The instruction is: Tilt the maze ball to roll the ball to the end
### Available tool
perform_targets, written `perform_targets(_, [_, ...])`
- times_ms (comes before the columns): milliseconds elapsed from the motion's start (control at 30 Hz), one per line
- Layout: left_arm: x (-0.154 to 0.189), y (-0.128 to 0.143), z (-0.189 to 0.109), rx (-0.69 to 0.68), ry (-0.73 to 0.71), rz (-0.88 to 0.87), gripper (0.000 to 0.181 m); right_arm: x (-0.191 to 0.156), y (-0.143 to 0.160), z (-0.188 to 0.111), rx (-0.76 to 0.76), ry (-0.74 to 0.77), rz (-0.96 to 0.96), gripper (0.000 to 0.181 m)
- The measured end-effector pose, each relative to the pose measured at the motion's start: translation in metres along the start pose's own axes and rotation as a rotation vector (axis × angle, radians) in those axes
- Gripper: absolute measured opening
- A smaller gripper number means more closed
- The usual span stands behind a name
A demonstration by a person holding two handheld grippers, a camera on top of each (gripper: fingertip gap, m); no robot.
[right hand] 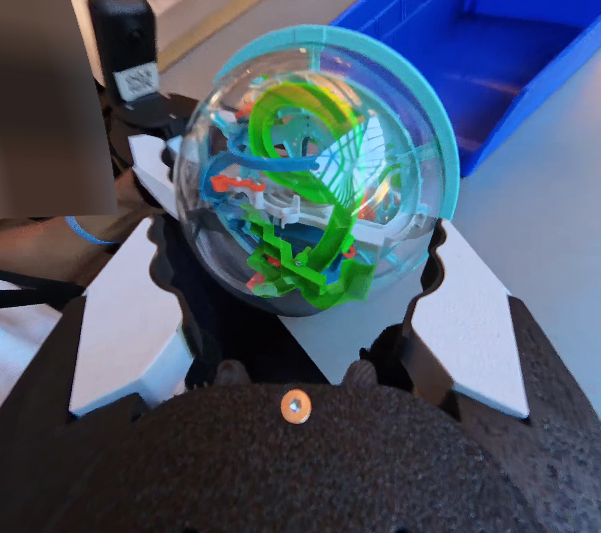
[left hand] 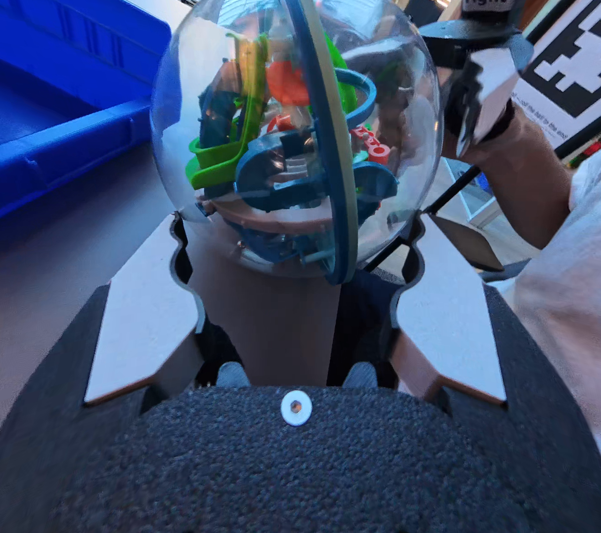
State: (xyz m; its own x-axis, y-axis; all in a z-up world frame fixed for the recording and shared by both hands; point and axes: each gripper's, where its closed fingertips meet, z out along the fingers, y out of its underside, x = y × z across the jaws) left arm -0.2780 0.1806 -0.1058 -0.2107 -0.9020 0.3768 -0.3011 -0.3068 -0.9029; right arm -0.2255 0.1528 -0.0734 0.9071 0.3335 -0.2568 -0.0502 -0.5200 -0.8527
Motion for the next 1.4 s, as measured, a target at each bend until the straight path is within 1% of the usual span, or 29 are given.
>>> perform_targets(67, [0.001, -0.004, 0.005, 0.011, -0.038, -0.016, 0.132, 0.01, 0.011, 0.008, -0.087, 0.099, -0.073, 0.156])
perform_targets(133, [0.001, -0.001, 0.009, -0.03, -0.081, 0.016, 0.137, 0.013, 0.009, 0.008, -0.088, 0.079, -0.076, 0.155])
perform_targets(167, [0.003, 0.0, 0.009, -0.051, -0.075, 0.037, 0.14, 0.016, 0.009, 0.008, -0.095, 0.053, -0.062, 0.155])
perform_targets(233, [0.004, -0.003, 0.004, -0.055, -0.006, 0.035, 0.138, 0.021, 0.011, 0.006, -0.108, -0.013, -0.037, 0.155])
perform_targets(300, [-0.003, -0.01, -0.004, -0.043, 0.078, 0.0, 0.124, 0.026, 0.013, 0.004, -0.124, -0.089, -0.021, 0.155])
perform_targets(367, [-0.011, -0.011, -0.005, -0.058, 0.145, -0.04, 0.132, 0.03, 0.011, 0.005, -0.094, -0.174, -0.003, 0.155])
perform_targets(433, [-0.01, -0.004, 0.006, -0.111, 0.207, -0.059, 0.145, 0.032, 0.009, 0.006, -0.033, -0.265, 0.019, 0.155])
perform_targets(500, [-0.006, 0.014, 0.024, -0.21, 0.234, -0.067, 0.158, 0.031, 0.007, 0.008, -0.004, -0.335, 0.067, 0.154])
perform_targets(567, [-0.002, 0.028, 0.032, -0.295, 0.232, -0.082, 0.159, 0.03, 0.002, 0.01, 0.01, -0.349, 0.084, 0.154])
perform_targets(667, [0.001, 0.035, 0.032, -0.331, 0.237, -0.09, 0.159, 0.026, 0.0, 0.01, -0.023, -0.343, 0.052, 0.154])
perform_targets(767, [0.004, 0.043, 0.031, -0.374, 0.229, -0.085, 0.159, 0.021, -0.01, 0.014, 0.024, -0.345, 0.006, 0.155])
perform_targets(833, [0.004, 0.039, 0.029, -0.347, 0.227, -0.093, 0.159, 0.018, -0.019, 0.017, 0.028, -0.346, -0.008, 0.155])
perform_targets(967, [0.005, 0.014, 0.019, -0.183, 0.227, -0.119, 0.159, 0.008, -0.044, 0.02, 0.011, -0.346, -0.011, 0.154])
perform_targets(1067, [0.009, 0.007, 0.012, -0.119, 0.245, -0.122, 0.158, -0.008, -0.066, 0.026, -0.025, -0.336, -0.096, 0.154])
perform_targets(1200, [0.012, -0.017, -0.003, 0.006, 0.211, -0.049, 0.158, -0.031, -0.095, 0.027, -0.033, -0.336, -0.227, 0.154])
perform_targets(1300, [0.018, -0.033, -0.013, 0.058, 0.16, 0.036, 0.158, -0.049, -0.111, 0.019, 0.002, -0.35, -0.323, 0.154])
perform_targets(1400, [0.028, -0.045, -0.02, 0.122, 0.145, 0.088, 0.158, -0.071, -0.127, 0.012, 0.02, -0.353, -0.422, 0.154])
